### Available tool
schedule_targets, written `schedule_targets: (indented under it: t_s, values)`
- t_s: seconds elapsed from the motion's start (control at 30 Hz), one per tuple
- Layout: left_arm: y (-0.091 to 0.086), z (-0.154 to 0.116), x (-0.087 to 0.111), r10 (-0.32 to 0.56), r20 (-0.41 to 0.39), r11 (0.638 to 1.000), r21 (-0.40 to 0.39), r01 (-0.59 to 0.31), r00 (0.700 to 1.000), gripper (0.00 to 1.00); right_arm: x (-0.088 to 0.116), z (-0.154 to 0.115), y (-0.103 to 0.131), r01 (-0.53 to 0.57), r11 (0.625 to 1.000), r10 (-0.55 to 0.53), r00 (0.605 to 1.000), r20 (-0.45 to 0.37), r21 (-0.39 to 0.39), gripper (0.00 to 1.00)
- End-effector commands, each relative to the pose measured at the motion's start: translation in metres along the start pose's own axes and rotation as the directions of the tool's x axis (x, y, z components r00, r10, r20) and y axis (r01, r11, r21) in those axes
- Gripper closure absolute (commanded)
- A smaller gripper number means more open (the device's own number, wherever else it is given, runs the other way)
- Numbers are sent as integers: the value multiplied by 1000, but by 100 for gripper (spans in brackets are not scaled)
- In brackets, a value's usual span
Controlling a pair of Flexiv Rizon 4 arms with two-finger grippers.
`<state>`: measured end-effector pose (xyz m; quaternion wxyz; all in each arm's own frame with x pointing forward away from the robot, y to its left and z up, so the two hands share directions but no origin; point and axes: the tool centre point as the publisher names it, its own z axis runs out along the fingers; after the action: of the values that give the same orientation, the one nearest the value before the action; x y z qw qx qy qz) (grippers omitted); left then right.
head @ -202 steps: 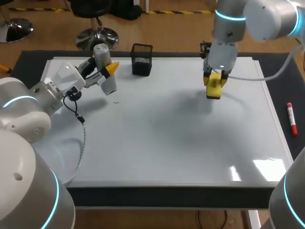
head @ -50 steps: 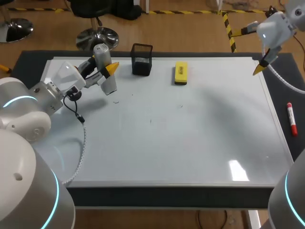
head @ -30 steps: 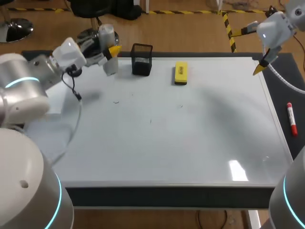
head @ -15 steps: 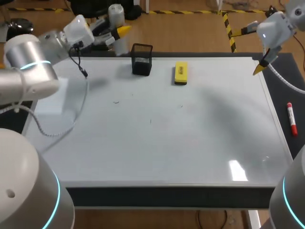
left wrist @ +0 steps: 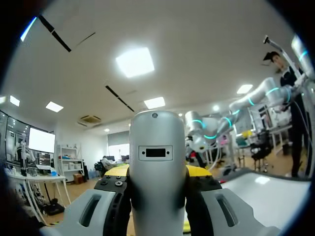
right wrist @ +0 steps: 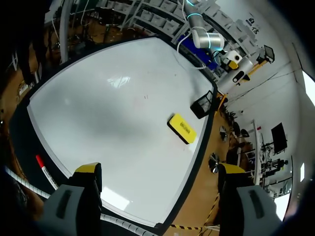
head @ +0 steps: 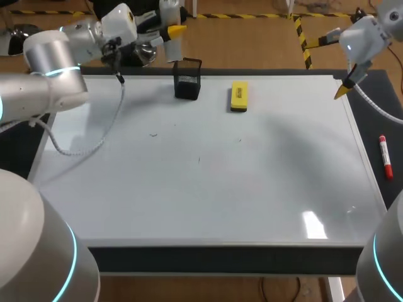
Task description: Pick up the inspection probe, press it on each red-marked spot on the whiteboard one by one, put down the probe, pick up the eraser, and wipe off all the red marks.
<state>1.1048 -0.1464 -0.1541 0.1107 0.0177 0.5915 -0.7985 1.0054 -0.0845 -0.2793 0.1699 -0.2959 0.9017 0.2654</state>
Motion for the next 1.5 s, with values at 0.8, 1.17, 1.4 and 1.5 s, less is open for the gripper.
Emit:
schedule_targets:
  t_s: [0.8, 1.17, 1.4, 1.5]
  values:
    - [55, 22, 3, -147, -258, 989, -60, 136, 955, 100, -1, 0, 0, 2, 1000, -2, 1000, -5, 1, 0]
    - [73, 18, 8, -169, -252, 983, -108, 146, 953, 100, -1, 0, 0, 2, 1000, -2, 1000, -5, 1, 0]
    - [85, 18, 12, -182, -244, 981, -111, 159, 953, 100, -1, 0, 0, 2, 1000, -2, 1000, -5, 1, 0]
    - [90, 16, 14, -181, -241, 982, -97, 162, 954, 100, -1, 0, 0, 2, 1000, -2, 1000, -5, 1, 0]
